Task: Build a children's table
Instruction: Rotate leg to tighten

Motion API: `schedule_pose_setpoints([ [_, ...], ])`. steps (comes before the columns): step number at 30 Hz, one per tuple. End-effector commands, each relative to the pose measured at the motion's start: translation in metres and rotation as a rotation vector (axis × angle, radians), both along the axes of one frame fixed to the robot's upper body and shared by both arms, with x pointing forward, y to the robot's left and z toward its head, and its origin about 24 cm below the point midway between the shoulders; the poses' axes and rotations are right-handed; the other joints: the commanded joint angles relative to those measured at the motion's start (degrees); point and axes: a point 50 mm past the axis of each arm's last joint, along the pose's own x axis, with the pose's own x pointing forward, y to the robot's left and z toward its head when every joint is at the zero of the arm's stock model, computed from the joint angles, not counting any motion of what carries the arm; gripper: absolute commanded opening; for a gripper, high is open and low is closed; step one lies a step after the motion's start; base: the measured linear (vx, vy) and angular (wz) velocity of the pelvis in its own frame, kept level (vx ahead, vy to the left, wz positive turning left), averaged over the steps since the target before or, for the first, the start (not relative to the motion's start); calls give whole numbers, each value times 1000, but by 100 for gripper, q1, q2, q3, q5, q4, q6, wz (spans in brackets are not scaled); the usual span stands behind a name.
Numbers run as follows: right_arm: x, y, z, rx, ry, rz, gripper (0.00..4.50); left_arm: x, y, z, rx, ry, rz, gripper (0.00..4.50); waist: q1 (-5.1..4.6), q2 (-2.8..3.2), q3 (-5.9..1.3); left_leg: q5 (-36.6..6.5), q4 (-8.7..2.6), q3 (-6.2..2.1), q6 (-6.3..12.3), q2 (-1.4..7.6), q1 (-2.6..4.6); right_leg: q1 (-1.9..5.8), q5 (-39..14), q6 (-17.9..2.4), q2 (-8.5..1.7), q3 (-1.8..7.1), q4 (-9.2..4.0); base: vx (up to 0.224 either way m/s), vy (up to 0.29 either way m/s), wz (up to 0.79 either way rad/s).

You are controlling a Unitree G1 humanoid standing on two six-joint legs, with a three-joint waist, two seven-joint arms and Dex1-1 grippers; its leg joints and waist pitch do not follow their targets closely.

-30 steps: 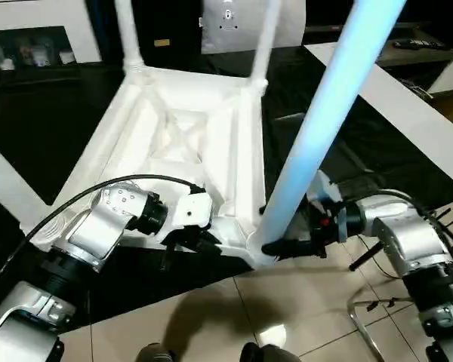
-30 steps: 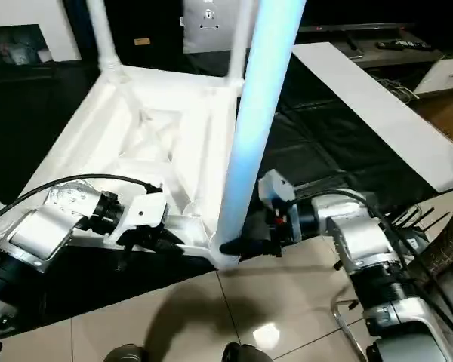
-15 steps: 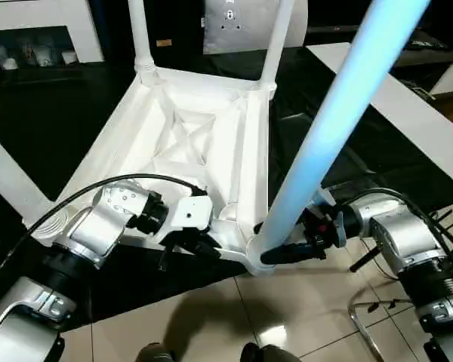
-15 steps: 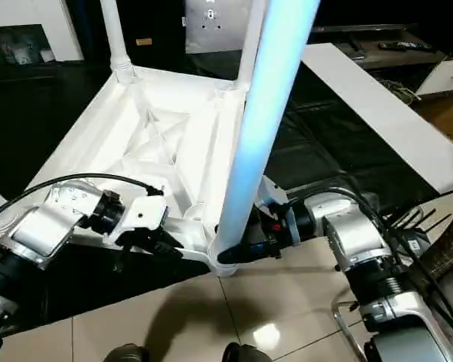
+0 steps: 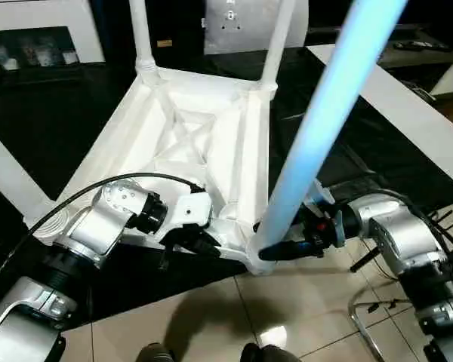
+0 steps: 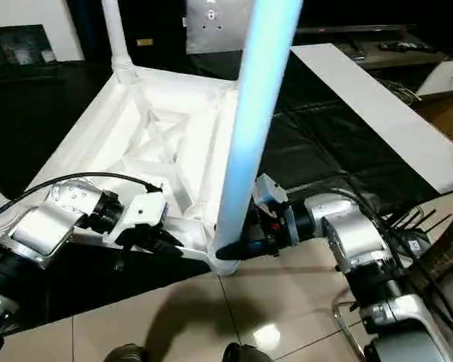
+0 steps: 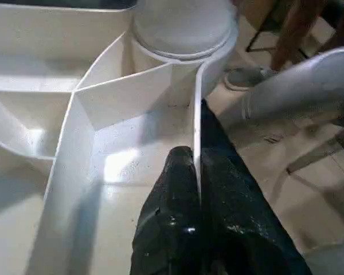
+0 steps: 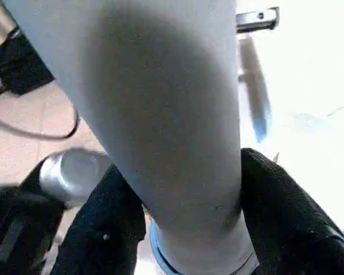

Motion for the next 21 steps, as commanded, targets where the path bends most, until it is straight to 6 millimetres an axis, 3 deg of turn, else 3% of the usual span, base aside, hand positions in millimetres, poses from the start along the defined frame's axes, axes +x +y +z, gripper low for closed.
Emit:
schedule_pose_setpoints([
  [1, -2, 11, -1, 70, 30, -43, 212, 3, -8, 1, -30, -24, 84, 0, -47, 14, -468, -602, -368, 14, 344, 124, -25, 446, -2027, -919, -335, 378, -476, 0, 0, 0],
  [4, -1, 15, -5, 88, 13, -130, 211, 2, -12, 1, -54, -21, 147, 0, -77, 16, -457, -705, -375, 5, 280, 103, -37, 441, -2488, -703, -336, 357, -538, 0, 0, 0],
  [13, 19, 38, -17, 88, -9, -527, 205, 11, -37, 0, -122, -41, 372, 0, -331, -6, -476, -731, -352, -21, 224, 27, -89, 444, -2887, -383, -310, 301, -620, 0, 0, 0],
  [15, 23, 45, -18, 89, -14, -599, 203, 16, -42, 2, -133, -57, 425, 0, -358, -22, -484, -721, -344, -14, 268, 29, -75, 426, -2822, -392, -297, 309, -616, 0, 0, 0],
  [18, 37, 63, -20, 80, 13, -821, 201, 31, -53, 7, -160, -118, 544, 0, -391, 20, -486, -657, -349, -18, 272, 26, -76, 417, -2632, -466, -287, 309, -600, 0, 0, 0],
  [21, 43, 74, -21, 77, 44, -909, 201, 37, -58, 11, -172, -152, 601, 0, -422, 49, -496, -652, -349, -20, 265, 28, -73, 422, -2371, -558, -282, 323, -569, 0, 0, 0],
])
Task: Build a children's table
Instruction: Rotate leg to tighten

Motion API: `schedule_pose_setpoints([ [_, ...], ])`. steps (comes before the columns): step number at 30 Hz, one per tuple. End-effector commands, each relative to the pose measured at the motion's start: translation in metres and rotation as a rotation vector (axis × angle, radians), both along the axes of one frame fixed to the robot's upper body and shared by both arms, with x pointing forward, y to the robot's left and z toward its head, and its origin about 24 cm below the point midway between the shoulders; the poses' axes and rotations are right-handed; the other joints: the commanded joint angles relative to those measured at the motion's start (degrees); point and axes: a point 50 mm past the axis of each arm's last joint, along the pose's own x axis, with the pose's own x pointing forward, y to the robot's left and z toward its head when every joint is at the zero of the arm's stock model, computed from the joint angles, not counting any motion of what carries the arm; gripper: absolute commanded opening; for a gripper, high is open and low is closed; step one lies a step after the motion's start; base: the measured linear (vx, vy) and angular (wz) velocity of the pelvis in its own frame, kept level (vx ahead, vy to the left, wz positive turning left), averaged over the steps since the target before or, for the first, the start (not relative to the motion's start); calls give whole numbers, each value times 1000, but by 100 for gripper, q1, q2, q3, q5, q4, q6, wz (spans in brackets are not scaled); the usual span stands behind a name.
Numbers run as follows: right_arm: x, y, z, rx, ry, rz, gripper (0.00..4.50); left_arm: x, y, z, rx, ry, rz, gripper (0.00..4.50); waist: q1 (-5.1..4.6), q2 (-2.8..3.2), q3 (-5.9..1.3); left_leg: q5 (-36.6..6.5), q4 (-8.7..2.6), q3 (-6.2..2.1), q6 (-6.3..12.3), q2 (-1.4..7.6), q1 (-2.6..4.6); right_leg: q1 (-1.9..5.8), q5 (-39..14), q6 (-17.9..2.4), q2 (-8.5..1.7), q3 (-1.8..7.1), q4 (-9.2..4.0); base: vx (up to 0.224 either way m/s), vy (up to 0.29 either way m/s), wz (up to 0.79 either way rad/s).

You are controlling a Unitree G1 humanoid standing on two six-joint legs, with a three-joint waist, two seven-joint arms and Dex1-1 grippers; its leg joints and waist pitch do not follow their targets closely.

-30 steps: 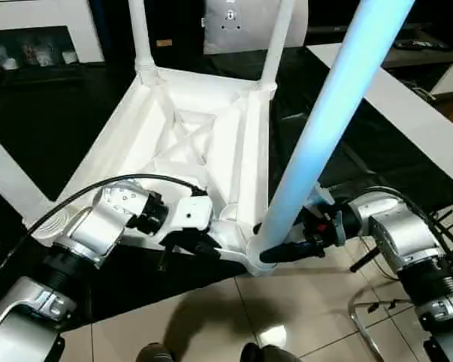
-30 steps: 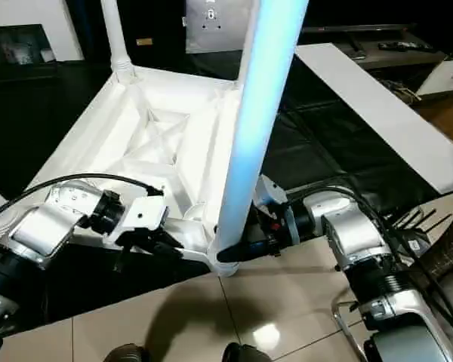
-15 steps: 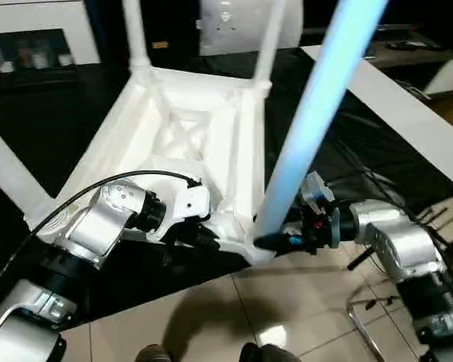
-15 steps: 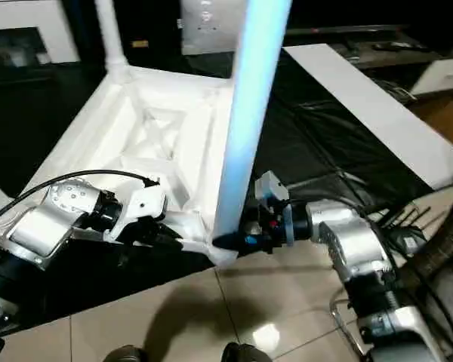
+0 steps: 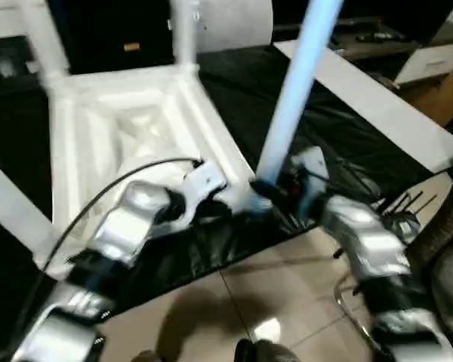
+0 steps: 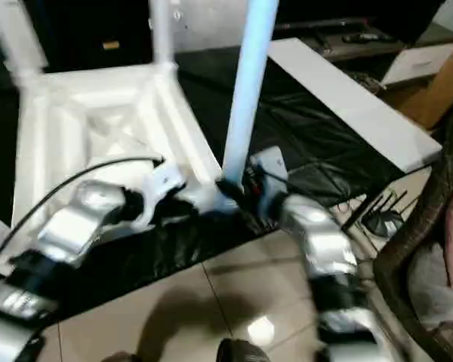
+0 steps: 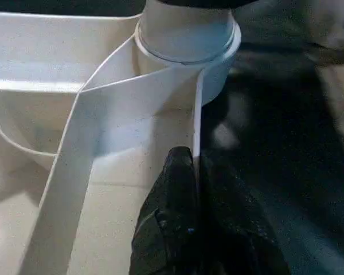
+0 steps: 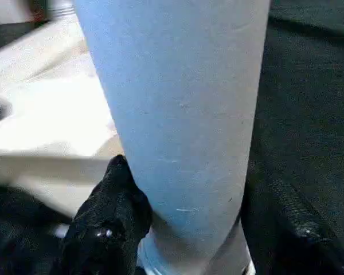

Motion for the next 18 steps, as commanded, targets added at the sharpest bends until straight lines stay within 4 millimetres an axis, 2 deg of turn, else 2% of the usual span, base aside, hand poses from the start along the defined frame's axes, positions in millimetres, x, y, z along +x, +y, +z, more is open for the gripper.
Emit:
schedule_pose_setpoints([
  [1, -6, 42, -10, 48, 77, 66, 201, 5, -26, 17, -61, -88, -5, 0, 72, 50, -490, -681, -350, 3, 341, 36, -59, 421, -2223, -611, -316, 331, -550, 0, 0, 0],
  [2, -5, 46, -8, 62, 68, 62, 201, 6, -27, 18, -62, -99, 4, 0, 71, 48, -496, -656, -348, 5, 355, 39, -65, 428, -2119, -646, -320, 338, -530, 0, 0, 0],
  [3, -3, 51, -5, 70, 50, 45, 255, 8, -29, 19, -64, -108, 11, 0, 65, 46, -500, -594, -350, 8, 379, 42, -80, 434, -1937, -720, -319, 344, -504, 0, 0, 0],
  [8, 2, 54, 0, 68, 13, -16, 298, 8, -31, 22, -70, -129, -1, 0, 81, 58, -521, -344, -355, 13, 487, 51, -83, 473, -1222, -979, -315, 368, -410, 0, 0, 0],
  [9, 2, 51, 0, 65, 8, -22, 298, 8, -30, 22, -68, -129, -8, 0, 78, 42, -510, -338, -360, 20, 529, 48, -80, 473, -1162, -1012, -313, 368, -409, 0, 0, 0],
  [13, 1, 26, 0, 30, -50, -13, 343, 3, -20, 15, -50, -121, -51, 0, 82, 40, -485, -517, -363, 23, 569, 53, -77, 469, -1426, -931, -318, 365, -456, 0, 0, 0],
  [14, 1, 26, 0, 29, -51, -11, 350, 3, -20, 15, -50, -121, -51, 0, 93, 40, -480, -528, -361, 27, 574, 52, -72, 466, -1466, -907, -319, 367, -467, 0, 0, 0],
  [16, -4, 11, 0, 2, -101, 57, 360, 0, -15, 13, -48, -125, -80, 0, 110, 41, -480, -520, -357, 29, 584, 55, -79, 469, -1471, -882, -321, 374, -463, 0, 0, 0],
  [17, -7, 6, 0, -9, -121, 90, 379, 0, -13, 11, -48, -120, -87, 0, 126, 35, -475, -507, -359, 28, 589, 54, -82, 481, -1476, -860, -319, 373, -470, 0, 0, 0],
  [18, -7, 5, 0, -10, -122, 93, 387, 0, -13, 11, -47, -119, -88, 0, 146, 34, -478, -498, -358, 29, 625, 60, -82, 476, -1459, -869, -326, 377, -461, 0, 0, 0],
])
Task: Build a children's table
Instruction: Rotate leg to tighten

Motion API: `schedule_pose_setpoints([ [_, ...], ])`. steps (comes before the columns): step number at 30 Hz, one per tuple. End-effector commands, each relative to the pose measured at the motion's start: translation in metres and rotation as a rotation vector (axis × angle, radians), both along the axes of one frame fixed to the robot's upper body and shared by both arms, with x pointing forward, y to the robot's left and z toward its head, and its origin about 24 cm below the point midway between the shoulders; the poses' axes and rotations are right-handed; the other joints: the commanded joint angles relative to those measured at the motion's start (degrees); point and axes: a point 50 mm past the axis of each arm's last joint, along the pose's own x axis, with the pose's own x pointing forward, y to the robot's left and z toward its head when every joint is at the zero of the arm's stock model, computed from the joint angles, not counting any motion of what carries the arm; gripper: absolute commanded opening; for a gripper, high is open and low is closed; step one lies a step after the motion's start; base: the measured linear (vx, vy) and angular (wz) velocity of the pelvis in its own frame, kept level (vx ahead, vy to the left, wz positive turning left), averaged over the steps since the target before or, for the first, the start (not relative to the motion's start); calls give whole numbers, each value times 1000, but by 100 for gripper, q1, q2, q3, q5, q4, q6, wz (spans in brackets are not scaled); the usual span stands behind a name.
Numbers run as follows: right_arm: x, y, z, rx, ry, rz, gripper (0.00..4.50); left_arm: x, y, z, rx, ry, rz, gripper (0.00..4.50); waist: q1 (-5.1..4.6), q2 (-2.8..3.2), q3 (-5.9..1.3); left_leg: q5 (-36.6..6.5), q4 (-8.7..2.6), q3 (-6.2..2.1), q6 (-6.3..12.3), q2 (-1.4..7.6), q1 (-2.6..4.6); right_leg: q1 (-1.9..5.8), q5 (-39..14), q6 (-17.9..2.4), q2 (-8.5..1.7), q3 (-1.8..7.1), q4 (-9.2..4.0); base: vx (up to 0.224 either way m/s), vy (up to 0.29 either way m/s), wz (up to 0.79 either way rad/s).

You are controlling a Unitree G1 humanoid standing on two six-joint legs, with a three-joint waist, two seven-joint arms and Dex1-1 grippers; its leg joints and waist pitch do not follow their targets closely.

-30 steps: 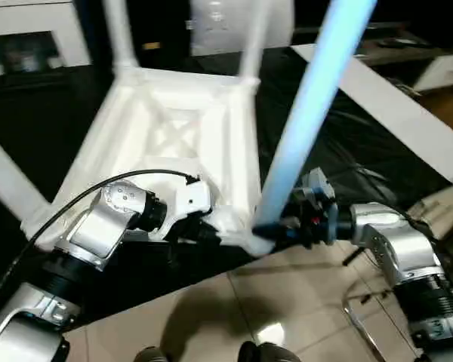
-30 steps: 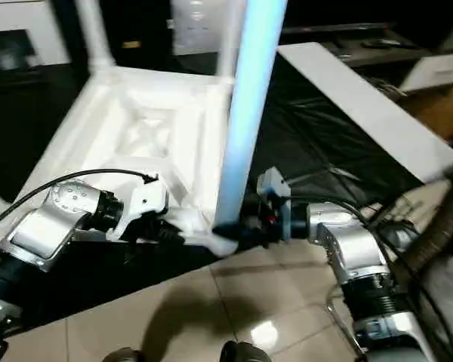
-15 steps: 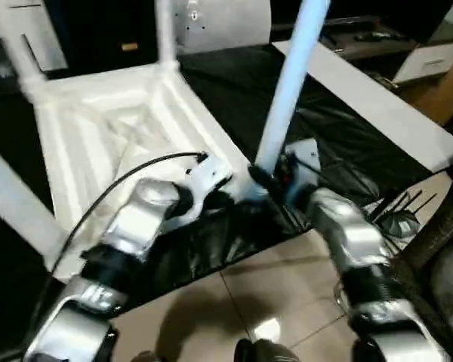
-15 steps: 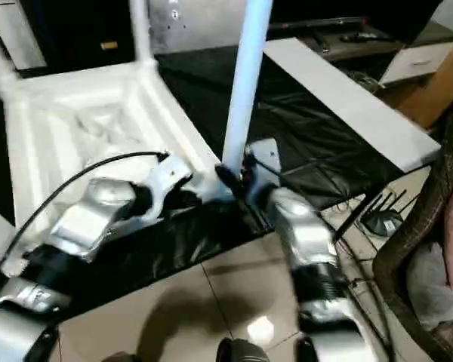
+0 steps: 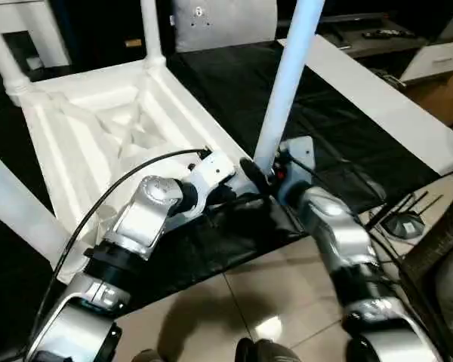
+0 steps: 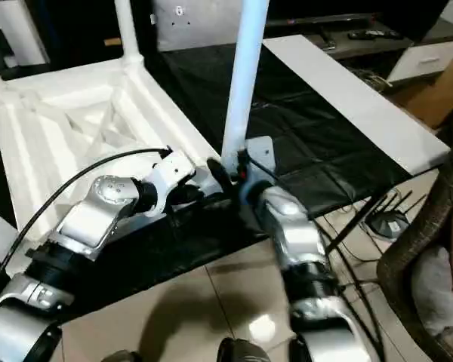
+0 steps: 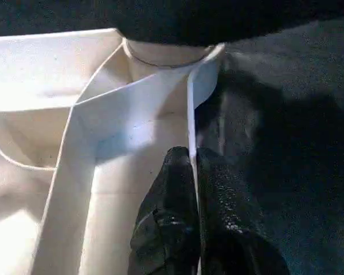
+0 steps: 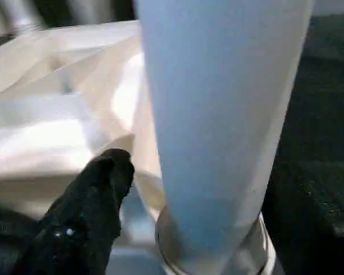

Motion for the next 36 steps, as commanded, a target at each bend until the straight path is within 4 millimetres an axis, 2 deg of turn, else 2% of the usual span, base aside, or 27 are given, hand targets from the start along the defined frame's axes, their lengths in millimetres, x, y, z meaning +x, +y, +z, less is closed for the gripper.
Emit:
schedule_pose_setpoints([
  [1, -7, -1, 2, -7, -32, 116, 393, -4, -7, 8, -56, -42, -76, 0, 47, 21, -477, -526, -313, 34, 600, 57, -62, 487, -1560, -825, -322, 370, -469, 0, 0, 0],
  [4, -15, -21, 2, -45, -48, 218, 409, -6, 0, 4, -26, -30, -110, 0, 87, 24, -457, -696, -318, 31, 601, 62, -49, 476, -1895, -754, -319, 362, -515, 0, 0, 0],
  [6, -21, -34, 3, -70, -47, 273, 438, -7, 3, 2, -10, -25, -132, 0, 100, 17, -450, -732, -315, 35, 615, 63, -43, 469, -1955, -730, -318, 369, -522, 0, 0, 0],
  [10, -29, -66, 6, -120, -42, 318, 448, -10, 10, 1, 23, -9, -190, 0, 120, -10, -456, -739, -310, 25, 635, 59, -64, 477, -2145, -668, -322, 355, -537, 0, 0, 0],
  [14, -34, -78, 9, -141, -36, 357, 448, -12, 13, 0, 40, -8, -219, 0, 130, -23, -450, -710, -304, 28, 665, 53, -70, 464, -2219, -624, -312, 349, -549, 0, 0, 0],
  [18, -42, -92, 13, -153, -5, 383, 448, -9, 15, 1, 47, -37, -210, 0, 155, -32, -465, -590, -298, 26, 725, 62, -70, 462, -2050, -655, -300, 342, -523, 0, 0, 0],
  [19, -43, -95, 14, -147, 1, 373, 448, -7, 16, 2, 39, -53, -183, 0, 159, -66, -453, -603, -299, 32, 727, 56, -73, 460, -2119, -628, -299, 340, -531, 0, 0, 0],
  [22, -44, -99, 15, -122, 17, 324, 448, -4, 14, 5, -25, -49, -142, 0, 177, -69, -435, -690, -301, 40, 675, 36, -60, 441, -2545, -460, -302, 329, -599, 0, 0, 0],
  [23, -44, -101, 14, -116, 24, 287, 448, -5, 12, 8, -66, -37, -141, 0, 177, -108, -440, -695, -300, 38, 666, 36, -62, 440, -2616, -417, -301, 322, -602, 0, 0, 0],
  [24, -44, -101, 14, -116, 24, 287, 450, -5, 12, 8, -66, -37, -141, 27, 184, -99, -436, -673, -303, 36, 645, 30, -69, 447, -2654, -384, -302, 323, -600, 0, 0, 0],
  [25, -48, -100, 19, -37, -1, 219, 450, -9, 9, 16, -180, -30, -137, 27, 173, -87, -436, -656, -307, 39, 594, 25, -71, 446, -2727, -299, -305, 327, -615, 0, 0, 0],
  [26, -50, -98, 21, -20, -15, 210, 450, -10, 8, 18, -205, -35, -131, 44, 201, -86, -456, -641, -297, 35, 599, 25, -68, 449, -2703, -305, -330, 322, -605, 0, 0, 0],
  [27, -58, -93, 25, 36, -56, 177, 450, -14, 8, 24, -284, -54, -103, 58, 213, -61, -475, -572, -301, 34, 578, 59, -84, 466, -2503, -399, -346, 333, -585, 0, 0, 0],
  [28, -61, -90, 26, 52, -58, 155, 450, -15, 10, 25, -305, -69, -76, 62, 199, -52, -479, -484, -315, 17, 615, 102, -92, 436, -2118, -543, -313, 330, -533, 0, 0, 0],
  [30, -68, -83, 25, 62, -58, 101, 450, -16, 13, 26, -326, -102, -9, 68, 181, -38, -485, -495, -317, 13, 631, 105, -84, 434, -1914, -607, -287, 313, -508, 0, 0, 0],
  [31, -77, -75, 25, 76, -48, 93, 450, -21, 16, 26, -365, -125, 47, 87, 170, -34, -464, -555, -321, 21, 584, 104, -94, 443, -1965, -571, -286, 321, -518, 0, 0, 0],
  [32, -81, -72, 24, 81, -32, 93, 450, -24, 18, 27, -395, -134, 75, 87, 170, -45, -447, -691, -327, 33, 567, 82, -83, 431, -2217, -461, -289, 312, -573, 0, 0, 0],
  [33, -85, -69, 23, 83, -14, 90, 450, -27, 20, 27, -425, -142, 105, 87, 165, 17, -454, -691, -334, 21, 525, 86, -88, 457, -2240, -470, -289, 315, -557, 0, 0, 0],
  [34, -91, -63, 21, 75, 4, 88, 450, -34, 22, 28, -470, -156, 164, 87, 154, -9, -453, -754, -333, 35, 522, 82, -80, 431, -2342, -389, -282, 313, -609, 0, 0, 0],
  [35, -94, -60, 20, 67, 6, 94, 450, -38, 23, 28, -487, -162, 193, 87, 151, 27, -473, -746, -343, 11, 479, 115, -95, 465, -2290, -396, -307, 312, -597, 0, 0, 0],
  [36, -98, -55, 19, 57, 5, 102, 450, -43, 24, 27, -510, -170, 235, 87, 151, 27, -473, -746, -343, 11, 479, 115, -95, 465, -2290, -396, -307, 312, -597, 0, 0, 0],
])
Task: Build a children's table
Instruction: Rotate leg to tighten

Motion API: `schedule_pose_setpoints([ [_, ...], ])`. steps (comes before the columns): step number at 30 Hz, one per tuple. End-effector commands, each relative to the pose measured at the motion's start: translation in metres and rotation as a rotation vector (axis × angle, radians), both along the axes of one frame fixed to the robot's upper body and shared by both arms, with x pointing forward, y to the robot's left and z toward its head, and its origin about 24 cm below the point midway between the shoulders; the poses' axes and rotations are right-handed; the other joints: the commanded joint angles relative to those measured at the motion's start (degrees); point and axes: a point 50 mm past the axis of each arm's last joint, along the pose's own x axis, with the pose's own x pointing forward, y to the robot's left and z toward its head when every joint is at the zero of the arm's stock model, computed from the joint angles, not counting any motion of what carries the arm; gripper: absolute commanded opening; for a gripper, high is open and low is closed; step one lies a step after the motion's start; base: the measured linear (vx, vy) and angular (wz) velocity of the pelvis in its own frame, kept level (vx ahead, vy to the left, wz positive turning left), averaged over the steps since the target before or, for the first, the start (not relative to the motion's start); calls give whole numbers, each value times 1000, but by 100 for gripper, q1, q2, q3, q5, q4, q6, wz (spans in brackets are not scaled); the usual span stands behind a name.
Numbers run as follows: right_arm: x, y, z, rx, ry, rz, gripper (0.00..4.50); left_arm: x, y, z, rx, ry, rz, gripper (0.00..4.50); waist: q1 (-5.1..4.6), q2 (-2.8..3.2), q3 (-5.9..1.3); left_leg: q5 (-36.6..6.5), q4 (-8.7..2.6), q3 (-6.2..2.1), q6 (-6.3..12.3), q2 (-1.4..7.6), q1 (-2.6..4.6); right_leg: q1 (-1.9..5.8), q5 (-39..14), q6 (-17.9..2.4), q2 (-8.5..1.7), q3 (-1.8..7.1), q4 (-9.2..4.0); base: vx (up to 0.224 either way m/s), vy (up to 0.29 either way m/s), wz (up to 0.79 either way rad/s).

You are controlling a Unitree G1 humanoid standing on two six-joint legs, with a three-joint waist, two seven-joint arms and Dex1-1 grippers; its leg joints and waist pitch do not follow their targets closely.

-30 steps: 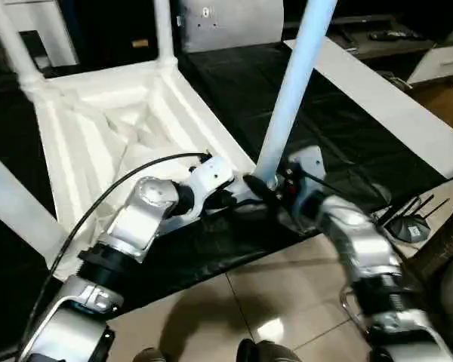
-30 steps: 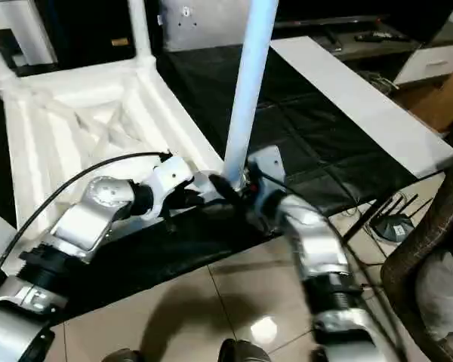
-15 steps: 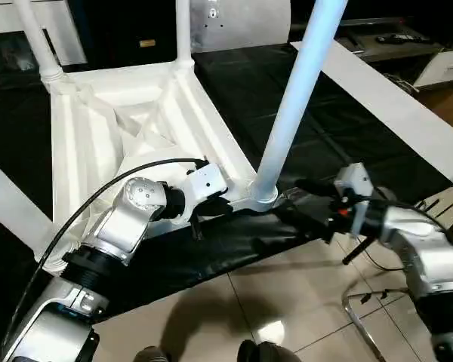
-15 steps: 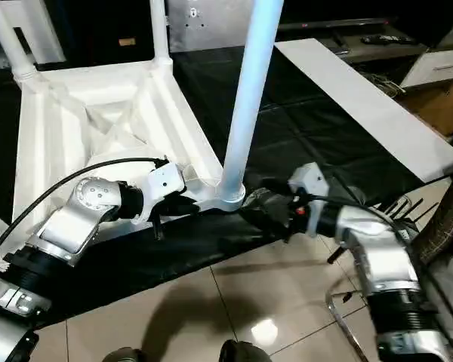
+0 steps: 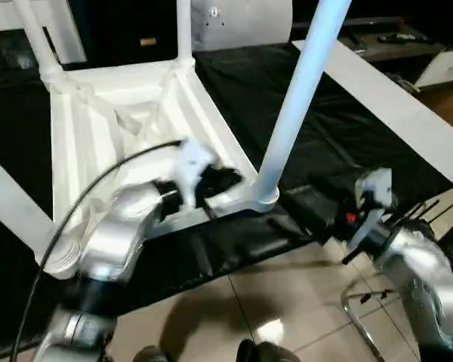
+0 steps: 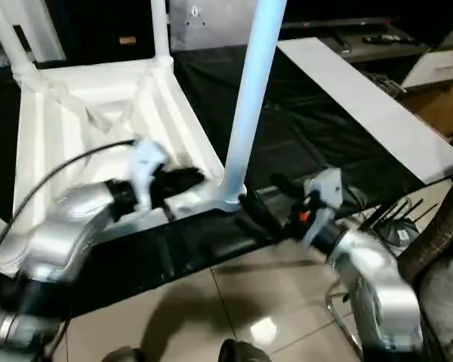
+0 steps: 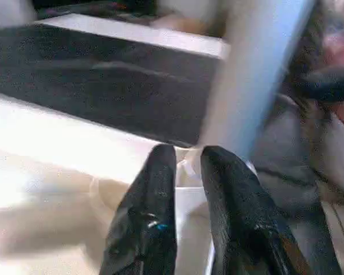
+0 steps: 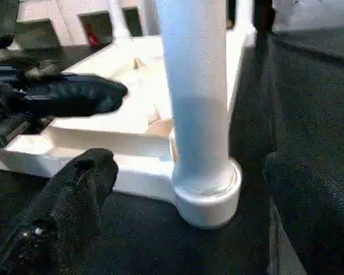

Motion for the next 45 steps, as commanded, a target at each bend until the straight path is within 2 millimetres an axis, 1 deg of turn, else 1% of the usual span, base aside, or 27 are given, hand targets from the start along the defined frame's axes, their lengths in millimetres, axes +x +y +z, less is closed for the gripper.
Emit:
schedule_pose_setpoints([
  [1, -12, 21, 0, -32, -1, 18, 450, -21, -1, 6, -90, -14, 114, 87, -11, 139, -497, -572, -412, -368, 768, 103, -309, 644, -1750, -506, -361, -49, -448, 0, 0, 0],
  [2, -13, 22, 0, -33, 0, 18, 450, -22, -1, 6, -93, -13, 117, 87, -90, 145, -469, -550, -412, -492, 900, 170, -295, 589, -1467, -628, -336, -98, -441, 16, -31, 38],
  [4, -15, 32, -3, -45, 7, -7, 450, -32, -4, 3, -94, -16, 179, 87, -281, 339, -385, -1071, -748, -1242, 1578, 659, -149, 518, -1403, -1123, -45, -213, 101, 31, -63, 58],
  [5, -14, 35, -4, -46, 8, -20, 450, -34, -4, 0, -93, -2, 212, 87, -295, 382, -350, -1282, -766, -1363, 1719, 690, -16, 362, -1619, -1263, 48, -161, 254, 44, -103, 64],
  [6, -12, 41, -6, -52, 12, -33, 450, -38, -4, -5, -98, 22, 260, 87, -342, 315, -303, -1526, -813, -1517, 1822, 680, -5, 305, -1732, -1457, 57, 12, 460, 38, -150, 76],
  [7, -8, 50, -8, -74, 13, -48, 450, -44, -3, -15, -87, 65, 358, 87, -259, 193, -240, -1590, -773, -1325, 1608, 344, -252, 428, -1700, -1538, -106, 332, 314, 38, -150, 76],
  [8, -8, 50, -8, -74, 13, -48, 450, -44, -3, -15, -87, 65, 358, 87, -172, 20, -169, -1497, -443, -1047, 1149, -79, -551, 447, -2497, -1127, -368, 582, -178, -8, -200, 85],
  [9, -6, 52, -9, -88, 21, -63, 450, -47, -3, -17, -72, 63, 395, 87, -52, -50, -71, -917, 1038, -420, 270, -618, 418, -389, -6209, -287, -930, 118, -1369, -29, -169, 74],
  [10, -6, 52, -9, -88, 21, -63, 450, -47, -3, -17, -72, 63, 395, 87, -156, -147, -206, -757, 1049, -374, 277, -517, -385, 464, -6300, 825, -1052, 203, -992, -29, -169, 74],
  [11, -4, 52, -9, -105, 16, -72, 450, -48, -4, -17, -54, 53, 396, 87, -47, -141, -247, -841, 923, -356, 332, -471, -447, 669, -5719, 1287, -1068, 301, -908, 46, -112, 55],
  [12, -2, 54, -9, -110, 8, -77, 450, -49, -5, -17, -43, 50, 412, 87, 98, -157, -380, -952, 825, -442, 678, -373, -401, 777, -4437, 1351, -1388, 658, -753, 43, -109, 74],
  [13, -1, 55, -8, -109, 1, -82, 450, -51, -6, -18, -40, 59, 424, 87, 123, -131, -414, -980, 839, -534, 805, -324, -464, 921, -3749, 1121, -1597, 810, -712, 43, -109, 74],
  [14, 2, 55, -7, -104, 0, -104, 450, -52, -5, -18, -42, 54, 442, 87, 122, -44, -407, -984, 802, -620, 688, -300, -258, 838, -2815, 220, -1552, 1204, -755, -34, -84, 81],
  [15, 3, 55, -6, -99, 2, -120, 450, -53, -4, -17, -46, 50, 453, 117, 146, -176, -280, -895, 718, -629, 585, -263, -237, 949, -2098, -1109, -1337, 1153, -741, -30, -49, 39],
  [16, 4, 56, -6, -86, 0, -117, 450, -56, -4, -17, -52, 50, 451, 122, 194, -115, -294, -314, 422, -554, 588, -275, -111, 930, -1670, -1626, -899, 808, -677, -30, -49, 39],
  [17, 4, 56, -7, -73, 12, -116, 450, -63, -3, -17, -50, 47, 434, 122, 204, -73, -300, -58, 224, -495, 689, -232, -32, 871, -1572, -1640, -723, 664, -647, 0, 0, 0],
  [18, 4, 56, -8, -72, 22, -121, 450, -66, -2, -17, -44, 43, 424, 122, 153, 104, -300, 424, -177, -412, 960, -1, 157, 686, -1538, -1301, -333, 329, -556, -34, 39, 18],
  [19, 4, 56, -8, -74, 25, -124, 450, -67, -2, -18, -43, 42, 421, 146, 28, 227, -378, 441, -304, -646, 1267, 524, 377, 503, -1136, -905, -215, 246, -269, -34, 39, 18],
  [20, 4, 56, -9, -78, 24, -122, 450, -69, -2, -18, -44, 43, 420, 146, 24, 309, -405, 418, -291, -722, 1264, 667, 381, 475, -796, -780, -257, 257, -201, -22, 63, 13],
  [21, 5, 56, -9, -92, 21, -115, 450, -71, 0, -20, -35, 52, 414, 159, 15, 283, -365, -58, -316, -660, 1181, 684, 307, 471, -565, -752, -362, 341, -210, -29, 62, 12],
  [23, 8, 56, -8, -122, -13, -110, 450, -78, 4, -25, -7, 68, 411, 165, -26, 116, -301, -1265, -328, -422, 685, 287, 130, 643, -1682, -827, -573, 446, -459, -44, 58, 7],
  [24, 8, 56, -8, -122, -13, -110, 450, -78, 4, -25, -7, 68, 411, 165, -26, 116, -301, -1265, -328, -422, 685, 287, 130, 643, -1682, -827, -573, 446, -459, -67, 30, -5],
  [26, 14, 55, -6, -126, -40, -138, 450, -83, 11, -26, -2, 79, 449, 202, -99, 39, -272, -1604, -281, -336, 412, 112, 135, 578, -3569, -241, -607, 432, -736, -59, 21, -4],
  [28, 16, 53, -5, -129, -43, -164, 450, -87, 16, -27, 3, 82, 473, 212, -161, 53, -278, -1578, -291, -357, 398, 85, 94, 585, -3738, -14, -568, 381, -761, 0, 0, 0],
  [33, 27, 37, -5, -154, -42, -199, 450, -94, 30, -26, 10, 73, 564, 252, -235, 67, -329, -1358, -296, -353, 515, 114, 85, 556, -3013, -125, -511, 379, -715, 0, 0, 0],
  [39, 52, -11, 4, -233, -90, -355, 450, -105, 41, -30, 40, 64, 522, 303, -201, 114, -449, -349, -242, -314, 834, 174, 59, 566, -1074, -921, -496, 434, -436, 0, 0, 0],
  [45, 58, -36, 6, -267, -90, -465, 450, -126, 46, -33, -13, 82, 474, 342, -112, 109, -485, -117, -227, -247, 1008, 179, 43, 605, -963, -1079, -494, 451, -384, 0, 0, 0],
])
